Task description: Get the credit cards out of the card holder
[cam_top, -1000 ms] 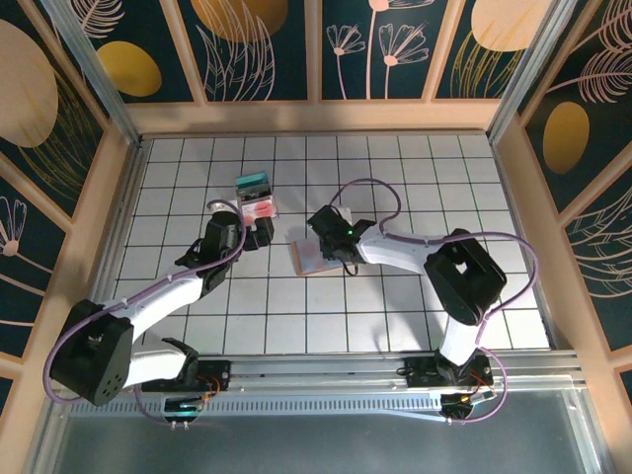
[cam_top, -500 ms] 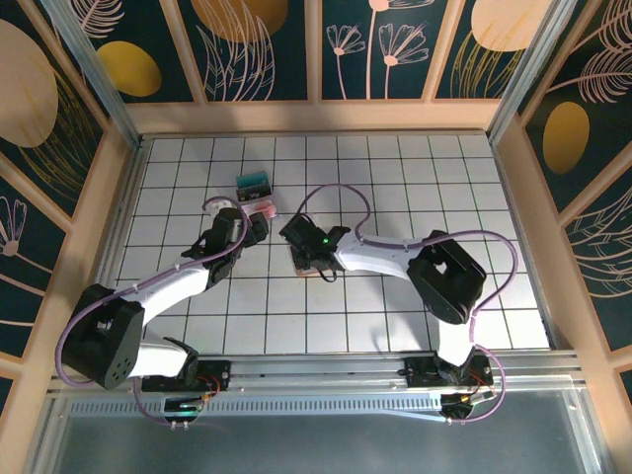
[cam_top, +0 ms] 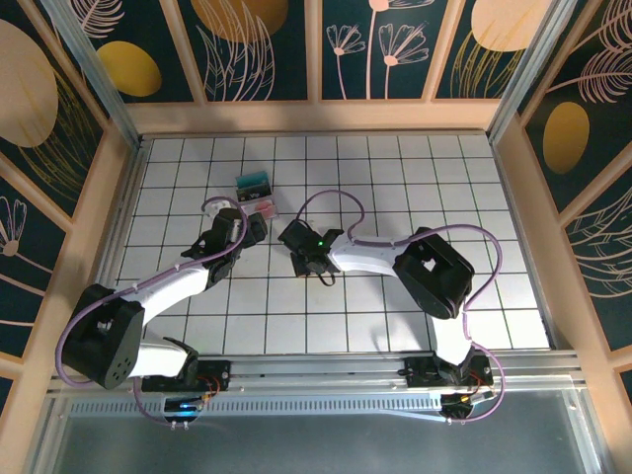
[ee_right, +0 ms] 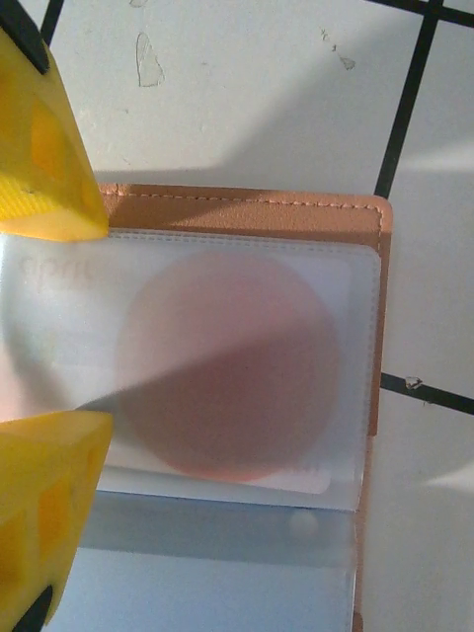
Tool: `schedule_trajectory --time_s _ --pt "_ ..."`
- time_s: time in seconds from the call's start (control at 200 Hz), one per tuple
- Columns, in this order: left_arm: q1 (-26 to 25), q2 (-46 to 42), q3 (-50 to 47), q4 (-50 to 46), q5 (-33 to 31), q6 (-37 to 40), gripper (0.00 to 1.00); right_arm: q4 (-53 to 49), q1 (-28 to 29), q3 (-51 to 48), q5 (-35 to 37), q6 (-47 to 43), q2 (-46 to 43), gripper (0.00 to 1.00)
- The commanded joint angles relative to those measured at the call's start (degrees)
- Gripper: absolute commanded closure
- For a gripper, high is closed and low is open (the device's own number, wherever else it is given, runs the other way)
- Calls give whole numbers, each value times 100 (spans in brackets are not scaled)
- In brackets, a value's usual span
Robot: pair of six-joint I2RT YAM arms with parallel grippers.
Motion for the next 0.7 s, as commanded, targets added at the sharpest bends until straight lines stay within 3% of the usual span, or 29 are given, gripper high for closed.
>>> schedule_trajectory --time_s 0.0,0.18,0.44,0.696 --pt "34 -10 157 -114 -52 -70 1 -64 -100 -131 -177 106 130 55" --pt "28 -14 179 -122 5 -4 1 127 -270 -330 -376 179 13 74" --pt "33 -107 196 9 242 325 1 199 -377 -322 -26 222 -388 81" --pt "36 -203 214 80 364 428 1 129 -453 -364 531 343 -677 79"
